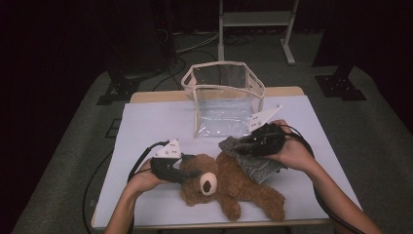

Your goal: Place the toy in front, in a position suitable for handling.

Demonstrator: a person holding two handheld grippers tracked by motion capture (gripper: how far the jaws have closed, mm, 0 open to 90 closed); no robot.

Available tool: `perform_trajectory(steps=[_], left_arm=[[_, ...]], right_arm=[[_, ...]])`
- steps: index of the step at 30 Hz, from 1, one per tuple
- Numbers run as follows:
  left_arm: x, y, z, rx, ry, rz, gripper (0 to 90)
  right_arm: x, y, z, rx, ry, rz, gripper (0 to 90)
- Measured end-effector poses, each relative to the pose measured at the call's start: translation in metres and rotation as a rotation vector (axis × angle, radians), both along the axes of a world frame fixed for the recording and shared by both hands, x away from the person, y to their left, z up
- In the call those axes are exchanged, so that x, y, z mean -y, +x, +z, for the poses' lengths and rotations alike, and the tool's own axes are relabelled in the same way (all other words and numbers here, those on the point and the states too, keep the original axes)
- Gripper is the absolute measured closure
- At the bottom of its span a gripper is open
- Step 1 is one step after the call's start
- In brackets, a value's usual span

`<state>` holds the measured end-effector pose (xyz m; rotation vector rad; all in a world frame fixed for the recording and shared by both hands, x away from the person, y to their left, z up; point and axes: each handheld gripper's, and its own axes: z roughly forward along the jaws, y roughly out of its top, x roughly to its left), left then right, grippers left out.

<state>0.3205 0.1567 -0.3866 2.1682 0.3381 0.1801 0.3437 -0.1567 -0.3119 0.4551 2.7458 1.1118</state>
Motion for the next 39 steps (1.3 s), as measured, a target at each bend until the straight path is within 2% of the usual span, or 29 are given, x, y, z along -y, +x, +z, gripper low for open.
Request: perform_trajectory(steps=[5,8,11,14,18,25,28,30,33,36,39], left_arm=[[0.004,-0.001,0.0,0.006,-0.005,-0.002,44.2],[0.008,-0.001,0.0,0.011,-0.004,-0.011,44.7],[0.009,0.0,0.0,0.016,0.001,-0.01,45.0],[0.012,0.0,-0.001,0.013,-0.008,-0.011,45.2],[0.023,0.001,-0.001,0.018,-0.008,-0.025,45.3],[0.036,0.003,0.001,0.024,0.002,-0.046,45.2],[0.037,0.004,0.001,0.027,0.002,-0.048,45.2],[0.037,0.003,0.001,0.025,0.001,-0.05,45.1],[0.038,0.003,0.001,0.026,0.001,-0.052,45.1],[0.038,0.002,0.002,0.033,0.007,-0.053,45.0],[0.038,0.002,0.002,0.034,0.008,-0.053,44.9]], right_arm=[[-0.022,-0.004,0.002,0.01,-0.008,0.053,74.4],[-0.033,-0.004,-0.007,0.004,-0.022,0.072,74.3],[-0.034,-0.003,-0.017,-0.005,-0.051,0.07,74.3],[-0.016,0.001,-0.025,-0.035,-0.038,0.019,74.5],[0.011,0.006,-0.031,-0.052,-0.014,-0.031,74.6],[0.044,0.005,-0.036,-0.061,-0.019,-0.098,74.6],[0.058,0.004,-0.041,-0.085,-0.005,-0.131,74.5],[0.064,0.003,-0.038,-0.089,0.022,-0.133,74.5],[0.063,-0.004,-0.025,-0.06,0.038,-0.114,74.5],[0.053,-0.012,-0.006,-0.025,0.059,-0.077,74.5],[0.042,-0.016,0.006,0.0,0.063,-0.045,74.4]])
